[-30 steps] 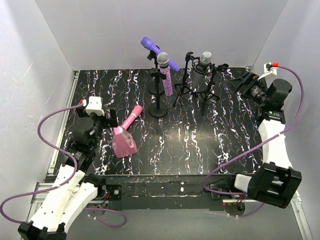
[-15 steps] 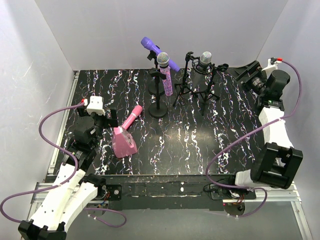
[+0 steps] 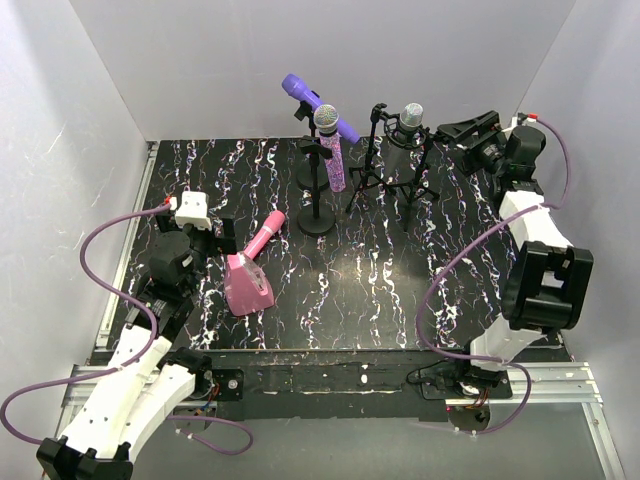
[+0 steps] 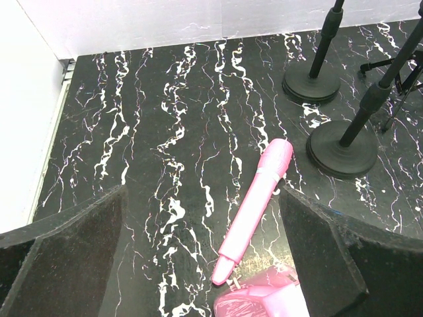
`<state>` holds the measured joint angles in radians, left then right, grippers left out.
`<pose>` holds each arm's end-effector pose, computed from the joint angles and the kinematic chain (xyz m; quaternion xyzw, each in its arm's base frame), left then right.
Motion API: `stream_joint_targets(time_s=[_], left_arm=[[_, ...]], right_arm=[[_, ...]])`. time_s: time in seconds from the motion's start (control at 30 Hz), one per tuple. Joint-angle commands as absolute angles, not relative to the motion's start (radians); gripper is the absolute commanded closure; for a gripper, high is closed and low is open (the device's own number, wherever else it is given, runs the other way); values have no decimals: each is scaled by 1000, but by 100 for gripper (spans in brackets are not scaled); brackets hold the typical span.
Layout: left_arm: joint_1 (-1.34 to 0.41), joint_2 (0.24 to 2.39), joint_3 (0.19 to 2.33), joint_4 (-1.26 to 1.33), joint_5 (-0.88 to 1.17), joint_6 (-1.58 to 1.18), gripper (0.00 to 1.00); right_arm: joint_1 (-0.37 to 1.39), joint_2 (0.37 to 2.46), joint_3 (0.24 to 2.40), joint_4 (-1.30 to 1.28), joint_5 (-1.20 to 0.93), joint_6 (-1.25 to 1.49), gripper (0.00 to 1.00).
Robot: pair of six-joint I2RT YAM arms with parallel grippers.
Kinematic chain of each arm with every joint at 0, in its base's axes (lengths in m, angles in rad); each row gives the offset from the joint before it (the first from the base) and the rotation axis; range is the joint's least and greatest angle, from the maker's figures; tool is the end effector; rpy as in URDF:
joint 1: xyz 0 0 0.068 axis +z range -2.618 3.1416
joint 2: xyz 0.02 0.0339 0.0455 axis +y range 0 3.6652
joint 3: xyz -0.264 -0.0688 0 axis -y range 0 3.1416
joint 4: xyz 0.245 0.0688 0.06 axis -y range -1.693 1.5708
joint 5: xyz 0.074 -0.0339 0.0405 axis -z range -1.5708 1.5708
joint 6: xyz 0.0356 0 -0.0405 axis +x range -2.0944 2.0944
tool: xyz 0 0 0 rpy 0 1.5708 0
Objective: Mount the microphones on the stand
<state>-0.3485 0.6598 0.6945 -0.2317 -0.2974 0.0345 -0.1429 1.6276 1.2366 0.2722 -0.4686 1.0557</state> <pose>0.1541 -0.0449 0.3226 0.0533 0.7686 0.0151 0.6373 0.3877 -0.0395 0.3266 0.2830 0.6876 0.4404 0.5031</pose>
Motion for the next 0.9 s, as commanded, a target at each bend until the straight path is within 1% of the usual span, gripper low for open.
stream_joint_targets(time_s=[0.0, 0.07, 0.1, 0.27, 0.4, 0.47, 0.53, 0.6, 0.7, 0.87], left_arm=[[-344, 663, 686, -221, -299, 48, 2], [-344, 666, 684, -222, -301, 48, 2], [-344, 667, 684, -222, -302, 51, 2], [-344, 672, 686, -222, -305, 54, 2], [-344, 678, 686, -222, -305, 52, 2], [-344, 678, 686, -222, -305, 52, 2], [-344, 678, 686, -222, -305, 54, 2], [-345, 677, 684, -224, -307, 54, 2], [-344, 670, 683, -222, -308, 55, 2], [-344, 664, 684, -221, -305, 57, 2]], right_arm=[[-143, 1683, 1313, 389, -443, 1163, 5], [-143, 1707, 1315, 445, -449, 1198, 5], [-141, 1716, 1318, 460, -451, 1213, 8], [-141, 1753, 1316, 532, -471, 1276, 26], [-141, 1761, 1308, 563, -468, 1313, 36], [-141, 1766, 1307, 583, -474, 1327, 48], [-141, 1769, 1299, 617, -483, 1344, 63], [-143, 1760, 1281, 644, -482, 1353, 75], [-144, 1724, 1237, 661, -459, 1347, 79], [-160, 1637, 1167, 672, -440, 1344, 81]])
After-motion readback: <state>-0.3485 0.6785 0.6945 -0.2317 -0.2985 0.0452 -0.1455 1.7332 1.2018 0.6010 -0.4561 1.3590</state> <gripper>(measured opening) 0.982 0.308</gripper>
